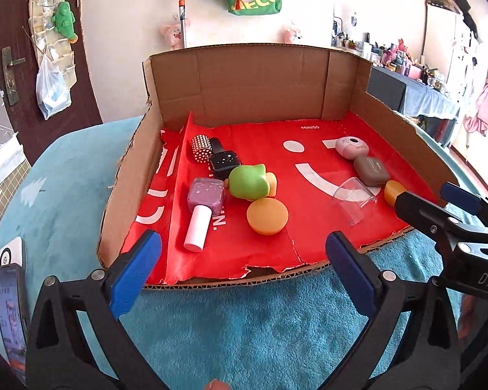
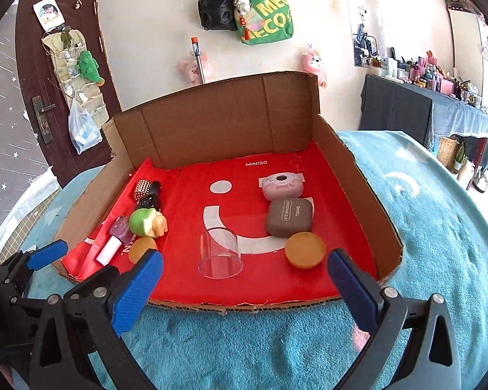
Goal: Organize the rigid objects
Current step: 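Withdraw both open grippers from the box back over the table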
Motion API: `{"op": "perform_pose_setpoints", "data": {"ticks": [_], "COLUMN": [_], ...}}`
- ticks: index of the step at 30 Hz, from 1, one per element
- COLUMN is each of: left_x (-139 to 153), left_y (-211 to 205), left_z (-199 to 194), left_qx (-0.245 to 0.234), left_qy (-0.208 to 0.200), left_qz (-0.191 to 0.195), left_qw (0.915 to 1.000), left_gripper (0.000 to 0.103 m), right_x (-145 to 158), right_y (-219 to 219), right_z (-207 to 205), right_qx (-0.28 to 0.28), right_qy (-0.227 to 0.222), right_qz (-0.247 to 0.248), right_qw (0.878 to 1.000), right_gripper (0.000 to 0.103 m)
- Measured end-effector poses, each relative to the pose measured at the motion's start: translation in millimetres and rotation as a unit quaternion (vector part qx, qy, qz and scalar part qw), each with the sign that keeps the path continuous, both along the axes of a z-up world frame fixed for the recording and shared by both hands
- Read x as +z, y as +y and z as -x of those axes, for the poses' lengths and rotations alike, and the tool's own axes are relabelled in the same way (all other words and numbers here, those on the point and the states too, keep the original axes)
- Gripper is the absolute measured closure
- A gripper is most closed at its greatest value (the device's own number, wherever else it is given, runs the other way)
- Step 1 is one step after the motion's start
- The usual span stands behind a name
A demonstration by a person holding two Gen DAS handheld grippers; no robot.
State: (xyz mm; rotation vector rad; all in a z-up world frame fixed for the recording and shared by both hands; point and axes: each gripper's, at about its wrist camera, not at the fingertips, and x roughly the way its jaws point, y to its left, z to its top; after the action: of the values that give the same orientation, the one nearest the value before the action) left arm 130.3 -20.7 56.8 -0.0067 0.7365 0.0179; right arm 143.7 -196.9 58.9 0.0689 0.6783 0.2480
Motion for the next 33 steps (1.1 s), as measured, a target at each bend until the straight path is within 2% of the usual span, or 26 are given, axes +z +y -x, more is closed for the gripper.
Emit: {"op": "perform_pose_setpoints", "data": {"ticks": [6,18,33], "left_x": [-4.4,-15.2,-39.3], "left_y": [-1.5,-5.2,-1.4], "left_z": [12.9,28.2,30.0], "left_qx": [0.001,-0.011,-0.006], "left_qy": [0.001,0.018,0.051], "left_qz": [-0.008,0.003,0.002], "left_qw": [1.0,0.9998,0.9987], "left_gripper": [0.0,0.0,0.0], "right_x": [-2.4,-15.9,-38.7], "right_y": [-2.5,-9.0,-15.8], "right_z": [13.2,30.6,33.0], "right_qx": [0.003,-0.002,-0.008], "right_qy": [0.003,0.018,0.051], "right_qz": [0.01,0.023,0.04], "right_qw": [1.0,1.0,0.998], "right_gripper": [0.0,0.0,0.0]}}
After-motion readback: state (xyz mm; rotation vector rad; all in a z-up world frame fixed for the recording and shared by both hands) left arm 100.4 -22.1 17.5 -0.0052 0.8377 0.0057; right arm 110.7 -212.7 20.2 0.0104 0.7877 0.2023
